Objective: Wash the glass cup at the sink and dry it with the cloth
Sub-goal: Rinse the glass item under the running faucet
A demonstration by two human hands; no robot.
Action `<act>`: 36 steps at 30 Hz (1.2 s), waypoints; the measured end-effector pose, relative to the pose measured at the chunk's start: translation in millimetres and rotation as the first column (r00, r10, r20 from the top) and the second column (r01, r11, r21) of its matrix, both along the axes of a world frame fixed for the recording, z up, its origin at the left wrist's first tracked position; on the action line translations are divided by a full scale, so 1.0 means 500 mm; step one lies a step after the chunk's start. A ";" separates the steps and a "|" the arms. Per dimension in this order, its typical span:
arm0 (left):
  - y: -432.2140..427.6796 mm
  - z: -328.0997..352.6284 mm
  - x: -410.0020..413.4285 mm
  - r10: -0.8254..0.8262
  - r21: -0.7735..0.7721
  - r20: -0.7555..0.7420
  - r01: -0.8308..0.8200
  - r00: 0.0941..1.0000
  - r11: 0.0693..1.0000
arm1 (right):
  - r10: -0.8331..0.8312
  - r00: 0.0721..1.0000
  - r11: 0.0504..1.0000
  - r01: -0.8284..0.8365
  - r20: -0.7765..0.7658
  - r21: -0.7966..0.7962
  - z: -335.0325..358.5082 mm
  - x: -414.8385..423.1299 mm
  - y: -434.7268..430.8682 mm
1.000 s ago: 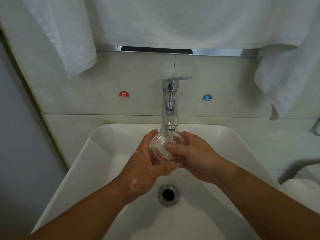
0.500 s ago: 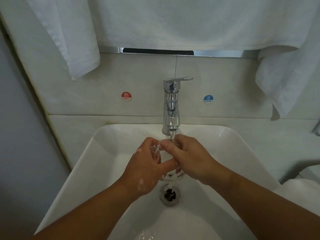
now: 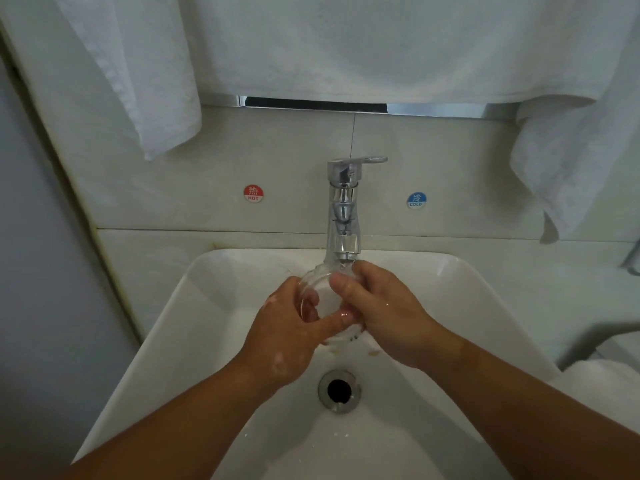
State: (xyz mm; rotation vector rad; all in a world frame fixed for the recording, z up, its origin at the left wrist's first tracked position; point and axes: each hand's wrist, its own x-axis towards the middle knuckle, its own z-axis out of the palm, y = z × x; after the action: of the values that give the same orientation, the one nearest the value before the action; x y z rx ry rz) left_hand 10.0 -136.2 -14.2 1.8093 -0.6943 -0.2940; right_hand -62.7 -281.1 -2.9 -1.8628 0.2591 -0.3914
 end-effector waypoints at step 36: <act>-0.001 -0.013 0.003 -0.211 0.167 0.023 0.205 0.977 0.964 | 0.107 0.982 0.975 -0.134 -0.155 -0.177 0.007 -0.011 0.000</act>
State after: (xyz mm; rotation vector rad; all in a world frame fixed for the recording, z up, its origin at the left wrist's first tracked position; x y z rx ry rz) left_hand 11.3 -136.5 -20.8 1.9046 -0.9142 -0.4667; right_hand -68.3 -281.0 0.7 -2.0840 0.2114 -0.2022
